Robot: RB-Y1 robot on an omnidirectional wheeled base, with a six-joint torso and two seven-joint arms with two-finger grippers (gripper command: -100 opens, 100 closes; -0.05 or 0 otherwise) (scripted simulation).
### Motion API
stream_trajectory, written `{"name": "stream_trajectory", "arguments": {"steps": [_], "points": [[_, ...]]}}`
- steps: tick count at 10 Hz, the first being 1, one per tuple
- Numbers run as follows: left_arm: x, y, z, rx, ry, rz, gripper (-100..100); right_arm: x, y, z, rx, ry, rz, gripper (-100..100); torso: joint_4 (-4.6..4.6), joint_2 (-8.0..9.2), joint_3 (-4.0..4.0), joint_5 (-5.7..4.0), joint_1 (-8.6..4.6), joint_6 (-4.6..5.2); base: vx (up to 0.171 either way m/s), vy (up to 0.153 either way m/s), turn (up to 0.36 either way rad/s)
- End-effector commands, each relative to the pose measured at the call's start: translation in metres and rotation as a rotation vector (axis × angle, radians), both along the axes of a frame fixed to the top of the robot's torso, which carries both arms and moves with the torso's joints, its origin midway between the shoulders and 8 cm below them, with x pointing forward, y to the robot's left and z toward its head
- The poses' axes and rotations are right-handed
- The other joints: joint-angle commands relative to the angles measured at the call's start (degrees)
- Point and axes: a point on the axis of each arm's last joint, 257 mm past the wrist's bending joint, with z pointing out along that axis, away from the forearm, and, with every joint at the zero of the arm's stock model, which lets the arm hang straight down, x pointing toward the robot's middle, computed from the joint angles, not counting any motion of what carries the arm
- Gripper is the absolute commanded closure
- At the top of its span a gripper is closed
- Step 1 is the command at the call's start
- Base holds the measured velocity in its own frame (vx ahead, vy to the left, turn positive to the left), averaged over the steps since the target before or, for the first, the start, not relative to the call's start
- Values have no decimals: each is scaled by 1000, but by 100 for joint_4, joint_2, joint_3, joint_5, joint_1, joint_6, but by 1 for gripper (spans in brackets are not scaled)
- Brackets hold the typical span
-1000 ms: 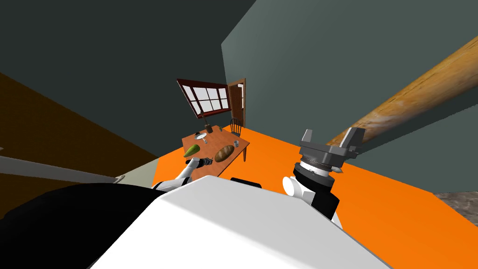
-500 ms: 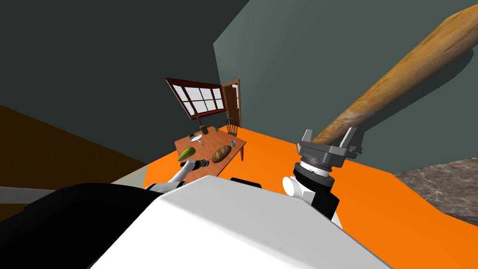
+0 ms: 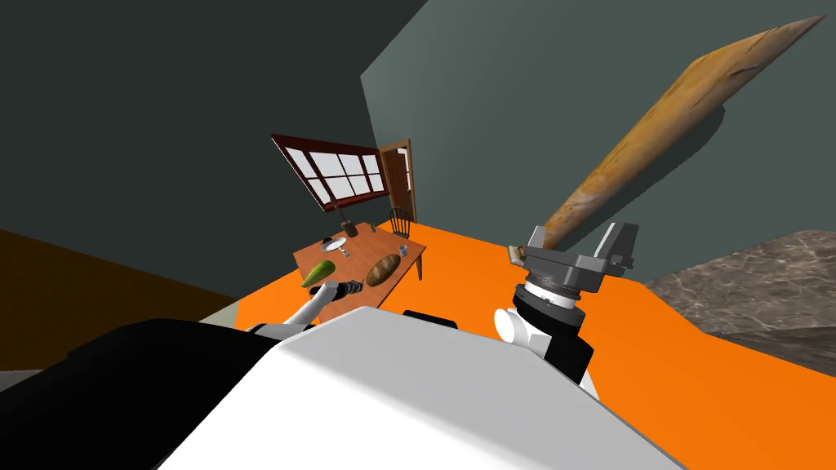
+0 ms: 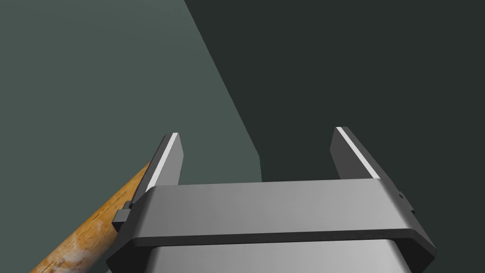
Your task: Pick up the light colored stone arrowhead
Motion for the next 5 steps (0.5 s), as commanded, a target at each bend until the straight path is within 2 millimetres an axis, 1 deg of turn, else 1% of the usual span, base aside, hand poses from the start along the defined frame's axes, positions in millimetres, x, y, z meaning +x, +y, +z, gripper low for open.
{"name": "stream_trajectory", "arguments": {"steps": [1,2,3,5], "points": [[0,-3,1,-26,-13,20,100,0,0,0,0,0,0,0,0,0,0,0,0,0,-24,4,10],[-23,22,3,14,16,51,100,0,0,0,0,0,0,0,-2,-5,-3,0,2,-4,-43,-15,-358],[-26,13,-3,2,29,37,100,0,0,0,0,0,0,0,2,0,1,-2,0,9,-48,0,-195],[-19,10,1,-36,-4,70,100,0,0,0,0,0,0,0,-3,-5,-4,3,4,-7,-13,-3,47]]}}
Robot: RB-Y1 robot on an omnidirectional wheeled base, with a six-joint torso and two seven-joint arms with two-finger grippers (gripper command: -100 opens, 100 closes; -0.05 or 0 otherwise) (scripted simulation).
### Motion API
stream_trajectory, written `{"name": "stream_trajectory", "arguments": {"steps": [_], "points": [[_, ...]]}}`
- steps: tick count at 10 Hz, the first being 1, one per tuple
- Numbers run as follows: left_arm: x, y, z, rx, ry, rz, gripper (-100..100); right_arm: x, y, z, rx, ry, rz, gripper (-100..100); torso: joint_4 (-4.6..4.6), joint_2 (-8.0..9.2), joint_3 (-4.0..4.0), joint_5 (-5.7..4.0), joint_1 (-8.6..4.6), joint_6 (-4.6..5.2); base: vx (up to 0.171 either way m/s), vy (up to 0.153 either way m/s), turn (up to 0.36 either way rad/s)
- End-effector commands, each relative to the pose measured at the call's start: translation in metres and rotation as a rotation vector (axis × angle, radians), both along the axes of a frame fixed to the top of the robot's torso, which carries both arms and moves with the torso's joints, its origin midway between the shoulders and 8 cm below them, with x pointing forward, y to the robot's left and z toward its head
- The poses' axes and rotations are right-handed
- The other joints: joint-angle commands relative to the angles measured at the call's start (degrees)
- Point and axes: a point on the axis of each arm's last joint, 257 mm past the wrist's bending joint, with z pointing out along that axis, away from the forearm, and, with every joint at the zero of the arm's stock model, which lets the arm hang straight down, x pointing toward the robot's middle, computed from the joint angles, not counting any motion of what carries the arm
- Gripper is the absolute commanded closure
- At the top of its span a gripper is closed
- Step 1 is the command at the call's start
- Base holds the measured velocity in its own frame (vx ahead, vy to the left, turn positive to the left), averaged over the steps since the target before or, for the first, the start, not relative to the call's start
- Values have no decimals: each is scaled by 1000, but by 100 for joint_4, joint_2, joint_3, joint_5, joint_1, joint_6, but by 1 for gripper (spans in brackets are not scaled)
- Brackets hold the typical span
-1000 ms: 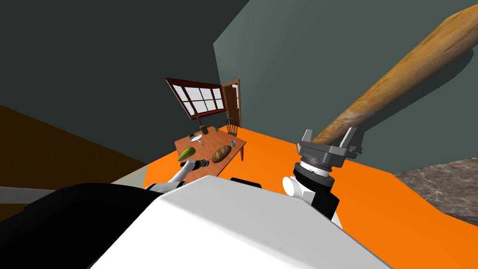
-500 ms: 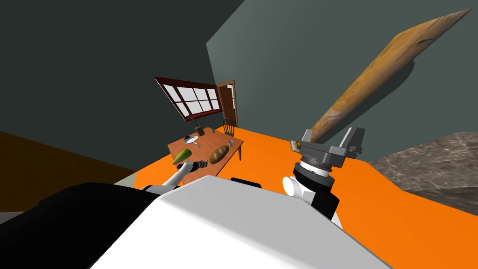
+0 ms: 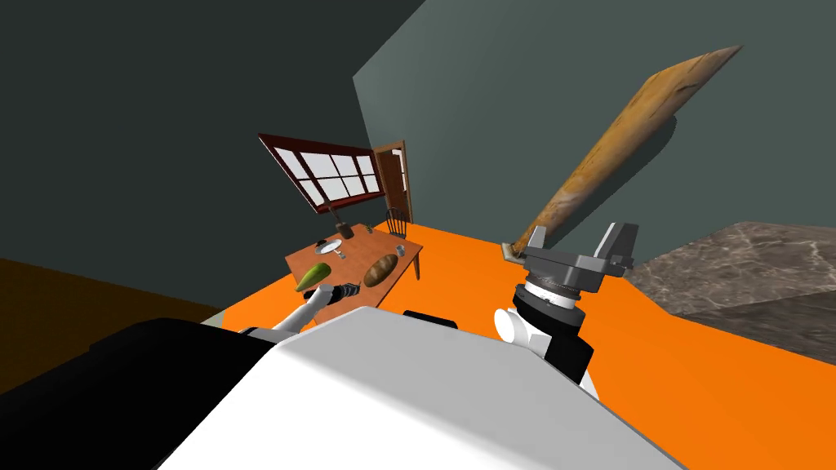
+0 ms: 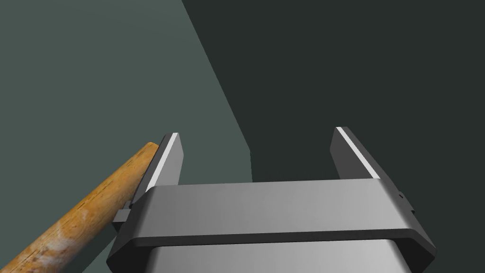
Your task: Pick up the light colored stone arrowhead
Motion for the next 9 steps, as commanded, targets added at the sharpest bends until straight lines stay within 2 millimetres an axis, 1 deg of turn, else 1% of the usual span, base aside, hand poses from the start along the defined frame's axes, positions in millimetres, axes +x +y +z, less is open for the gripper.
{"name": "stream_trajectory", "arguments": {"steps": [1,2,4,5,6,8,9], "points": [[-25,21,0,27,30,35,100,0,0,0,0,0,0,0,0,0,0,0,0,0,-37,-12,-318],[-26,14,-4,11,33,31,100,0,0,0,0,0,0,0,3,8,4,0,1,9,-53,-8,-247],[-20,12,0,-21,5,62,100,0,0,0,0,0,0,0,1,6,3,1,1,-1,-13,-6,26],[-47,32,0,15,46,89,100,0,0,0,0,0,0,0,0,-1,-1,0,1,0,-36,-17,-315],[-49,25,-4,-2,50,87,100,0,0,0,0,0,0,0,2,8,4,1,0,7,-52,-6,-219],[-43,23,-1,-33,24,119,100,0,0,0,0,0,0,0,1,5,3,1,3,0,-12,-5,17],[-44,24,-2,-24,30,110,100,0,0,0,0,0,0,0,0,-2,-1,1,3,0,0,0,0]]}}
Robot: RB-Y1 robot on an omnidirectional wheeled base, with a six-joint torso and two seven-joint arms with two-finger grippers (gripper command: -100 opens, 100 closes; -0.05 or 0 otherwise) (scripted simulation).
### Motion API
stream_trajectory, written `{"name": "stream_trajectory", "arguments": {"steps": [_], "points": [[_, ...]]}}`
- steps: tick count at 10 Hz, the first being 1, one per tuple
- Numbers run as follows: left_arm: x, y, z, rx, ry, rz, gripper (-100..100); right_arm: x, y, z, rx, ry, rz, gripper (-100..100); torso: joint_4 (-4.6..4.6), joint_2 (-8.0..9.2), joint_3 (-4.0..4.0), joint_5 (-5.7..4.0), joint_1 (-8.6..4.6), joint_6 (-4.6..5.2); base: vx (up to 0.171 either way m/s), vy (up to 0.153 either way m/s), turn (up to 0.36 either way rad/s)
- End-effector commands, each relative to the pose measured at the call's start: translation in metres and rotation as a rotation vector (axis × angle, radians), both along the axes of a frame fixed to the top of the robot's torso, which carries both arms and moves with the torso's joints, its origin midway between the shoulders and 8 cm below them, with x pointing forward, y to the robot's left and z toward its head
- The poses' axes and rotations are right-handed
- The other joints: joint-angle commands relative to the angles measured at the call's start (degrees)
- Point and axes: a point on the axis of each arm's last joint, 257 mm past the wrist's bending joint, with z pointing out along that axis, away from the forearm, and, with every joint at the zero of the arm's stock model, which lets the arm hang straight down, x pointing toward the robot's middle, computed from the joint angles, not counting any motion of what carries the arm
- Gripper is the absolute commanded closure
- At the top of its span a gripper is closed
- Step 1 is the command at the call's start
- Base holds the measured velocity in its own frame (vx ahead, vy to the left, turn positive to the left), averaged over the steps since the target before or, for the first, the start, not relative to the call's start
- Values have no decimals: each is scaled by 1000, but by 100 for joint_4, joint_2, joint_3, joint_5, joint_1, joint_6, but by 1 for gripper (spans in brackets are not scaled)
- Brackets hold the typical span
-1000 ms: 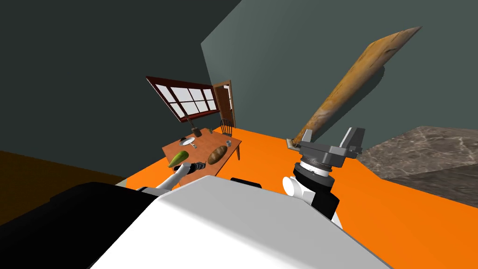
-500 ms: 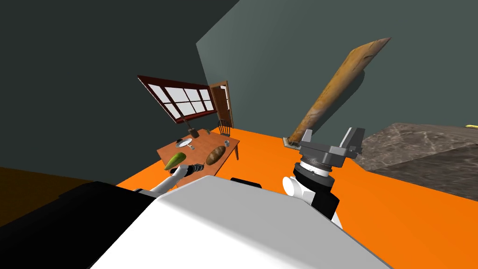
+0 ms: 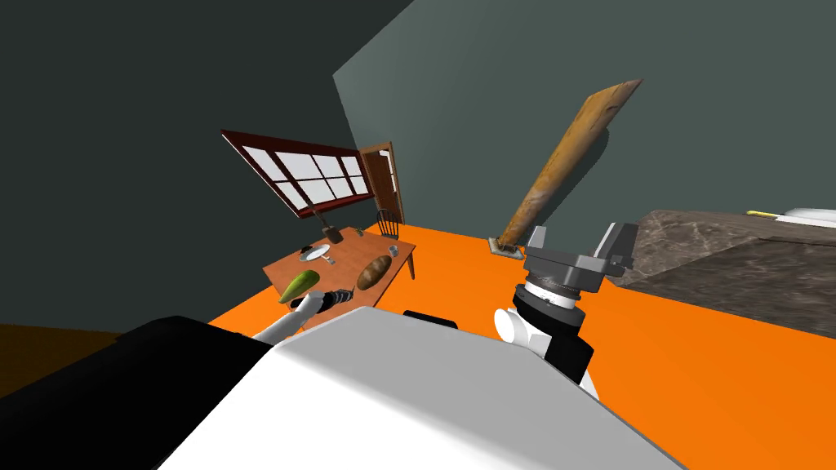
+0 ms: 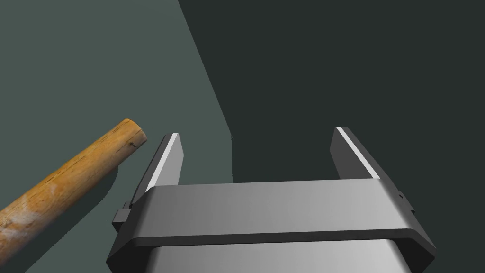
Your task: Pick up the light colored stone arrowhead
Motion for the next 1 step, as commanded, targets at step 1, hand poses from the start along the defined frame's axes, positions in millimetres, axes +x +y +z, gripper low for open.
{"name": "stream_trajectory", "arguments": {"steps": [1], "points": [[0,0,0,0,0,0,0,0,0,0,0,0,0,0,0,0,0,0,0,0,0,0,0]]}}
